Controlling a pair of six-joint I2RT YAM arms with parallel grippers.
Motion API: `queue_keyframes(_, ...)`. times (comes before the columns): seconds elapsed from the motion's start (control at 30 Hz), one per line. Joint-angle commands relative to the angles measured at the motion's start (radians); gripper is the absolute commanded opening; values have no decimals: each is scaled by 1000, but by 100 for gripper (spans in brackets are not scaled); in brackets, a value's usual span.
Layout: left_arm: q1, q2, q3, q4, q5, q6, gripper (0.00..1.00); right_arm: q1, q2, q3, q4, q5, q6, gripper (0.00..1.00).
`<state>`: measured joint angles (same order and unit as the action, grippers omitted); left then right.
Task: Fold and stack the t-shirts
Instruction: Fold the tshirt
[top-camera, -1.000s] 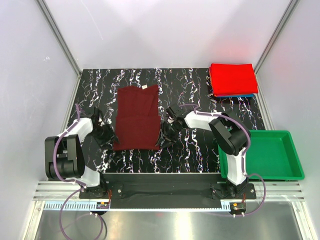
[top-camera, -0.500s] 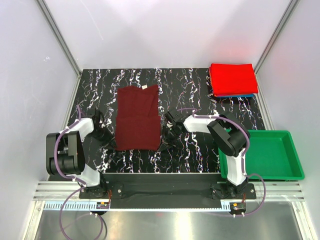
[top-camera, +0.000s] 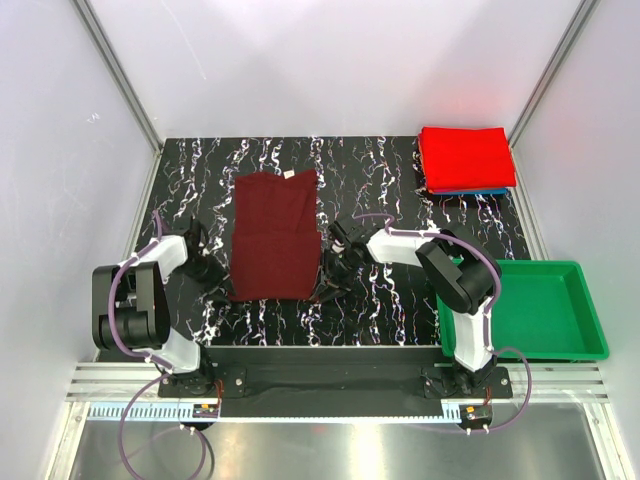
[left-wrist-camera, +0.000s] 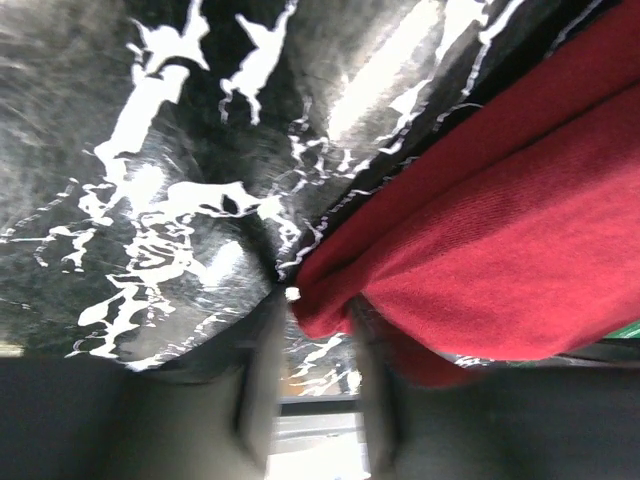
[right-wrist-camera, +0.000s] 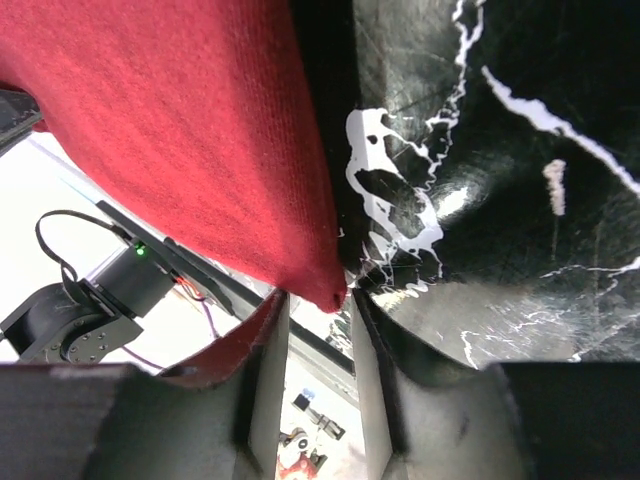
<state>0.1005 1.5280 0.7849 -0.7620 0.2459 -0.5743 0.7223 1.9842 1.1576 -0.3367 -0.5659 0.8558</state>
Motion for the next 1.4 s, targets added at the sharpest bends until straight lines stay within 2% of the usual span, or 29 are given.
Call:
queue_keyframes(0.0,1,11,-3,-2,-45,1,27,8,-2,13,-13,67,-20,32)
queue_keyframes(0.1,1,3,4,-2,-45,1,8,8,-13,10,-19,84,-29,16)
queue_keyframes(0.13,1,-3,7,-2,-45,1,2,8,-25,8,-21,86,-38,6)
queue_keyframes(0.17,2,-8,11,-6,-43,2,0,8,-28,17,-27,87,-44,0)
queue_keyframes(0.47,1,-129,163,-115,-1,-48,0,8,-76,218,-267,182,-141,0)
queue_keyframes(0.57,1,-131,240,-148,-2,-62,0,5,-88,267,-285,205,-147,0)
queue_keyframes(0.7,4,-106,309,-180,-10,-79,0,0,-70,378,-389,284,-185,0)
queue_keyframes(0.87,13,-81,381,-186,-22,-85,0,-30,-61,471,-433,310,-199,0)
queue_keyframes(1.03,16,-55,511,-119,27,-84,0,-67,-13,583,-479,311,-236,0)
queue_keyframes(1.37,22,133,767,-53,82,-108,0,-148,162,953,-567,307,-258,0)
